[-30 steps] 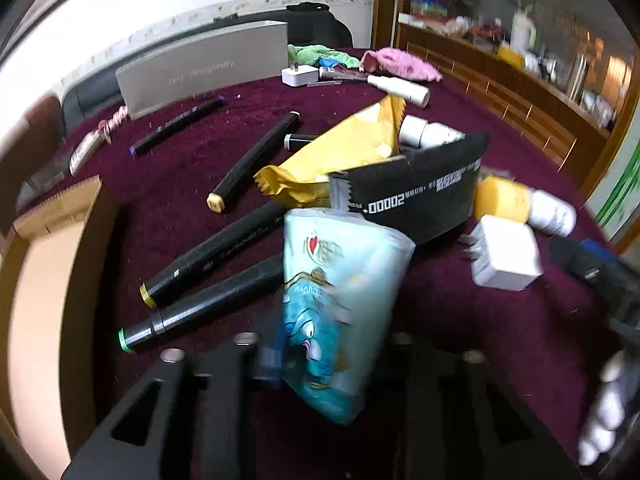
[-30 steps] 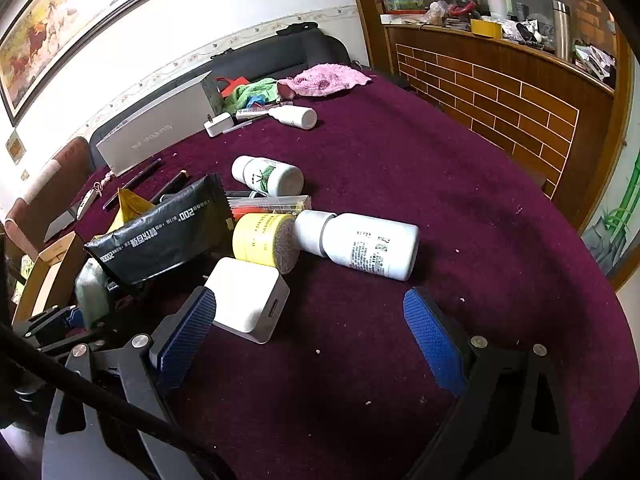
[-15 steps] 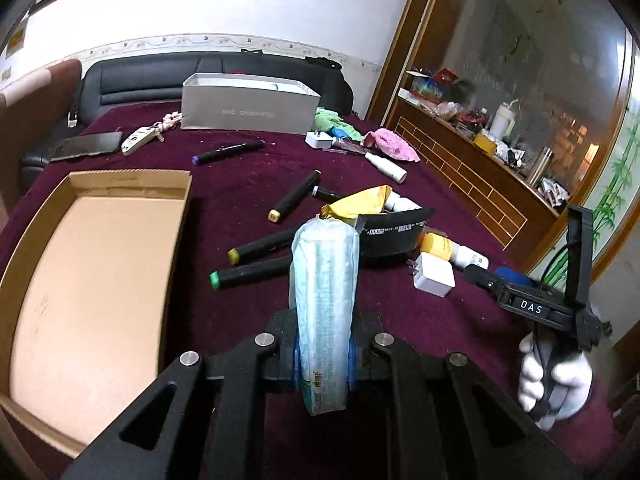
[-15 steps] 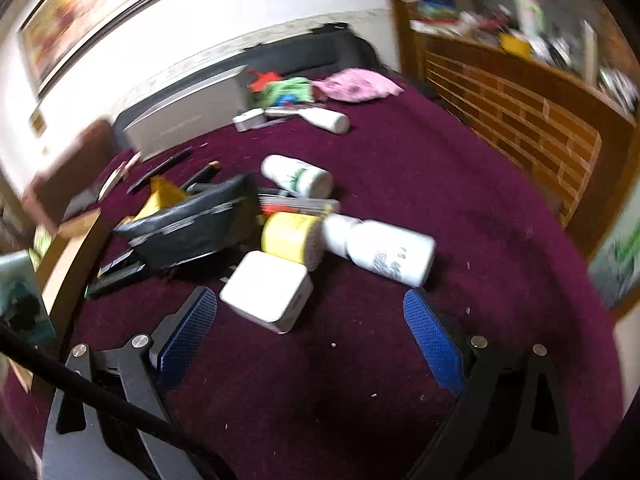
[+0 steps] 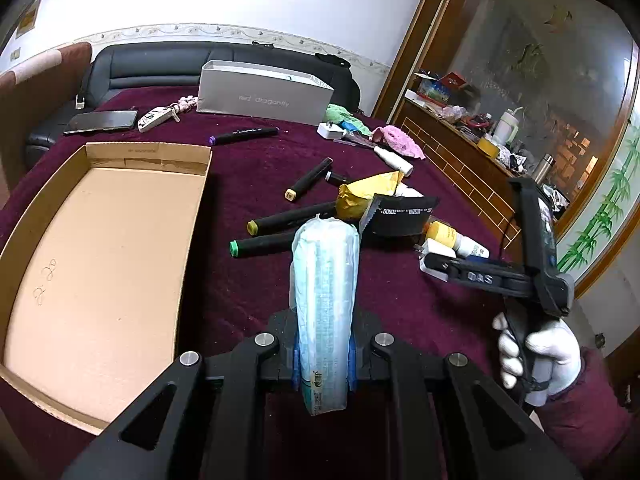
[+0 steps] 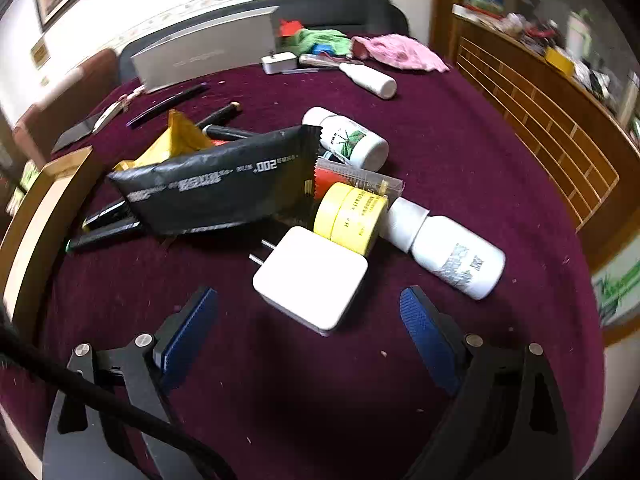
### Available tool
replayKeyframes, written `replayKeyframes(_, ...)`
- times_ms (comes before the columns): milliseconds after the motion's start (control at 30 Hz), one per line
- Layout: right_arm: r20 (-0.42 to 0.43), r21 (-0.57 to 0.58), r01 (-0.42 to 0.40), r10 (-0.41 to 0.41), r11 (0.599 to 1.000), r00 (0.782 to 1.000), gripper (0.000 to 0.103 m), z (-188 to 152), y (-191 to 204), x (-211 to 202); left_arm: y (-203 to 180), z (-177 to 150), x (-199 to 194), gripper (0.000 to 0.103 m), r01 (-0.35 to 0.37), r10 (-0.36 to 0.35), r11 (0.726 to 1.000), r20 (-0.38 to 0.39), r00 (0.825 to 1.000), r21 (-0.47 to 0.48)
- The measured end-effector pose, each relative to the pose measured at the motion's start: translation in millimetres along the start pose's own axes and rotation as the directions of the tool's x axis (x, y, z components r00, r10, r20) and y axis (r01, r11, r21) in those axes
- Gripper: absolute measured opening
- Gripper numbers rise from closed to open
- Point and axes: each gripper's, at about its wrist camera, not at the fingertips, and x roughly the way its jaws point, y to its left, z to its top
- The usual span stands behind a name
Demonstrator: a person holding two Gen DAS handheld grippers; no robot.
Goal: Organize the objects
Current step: 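Carry the tissue pack in the left tool to the tray while the right carries the charger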
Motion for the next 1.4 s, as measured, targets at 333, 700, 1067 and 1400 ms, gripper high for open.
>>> replayKeyframes(333, -0.014, 0.109, 0.023, -0.022, 0.994, 1.0, 0.059, 2.9, -2.9, 16.6, 9.8, -8.3, -5.0, 0.013, -0.007, 0.007, 1.0, 0.01, 1.0, -0.019)
replayKeyframes(700, 0.032, 0.052, -0.165, 0.163, 0.985, 0.986, 0.06, -1.8, 29.1, -40.7, 36.6, 8.1, -37.8, 0.013, -0.013, 0.017, 0.998, 0.064, 0.998, -0.061)
replayKeyframes(1067, -0.028, -0.047, -0.414, 0.413, 0.909, 0.91, 0.06, 41.8, 146.4, -38.2, 101.3, 51.7, -27.9, 0.013, -0.14, 0.145, 0.986, 0.058, 0.988, -0.087)
replayKeyframes(1400, -0.16, -0.054, -0.447, 0.434, 0.893, 0.887, 0.06, 81.4, 243.9, 29.8, 170.4, 71.2, 31.4, 0.013, -0.169, 0.162, 0.968, -0.054, 0.985, -0.183)
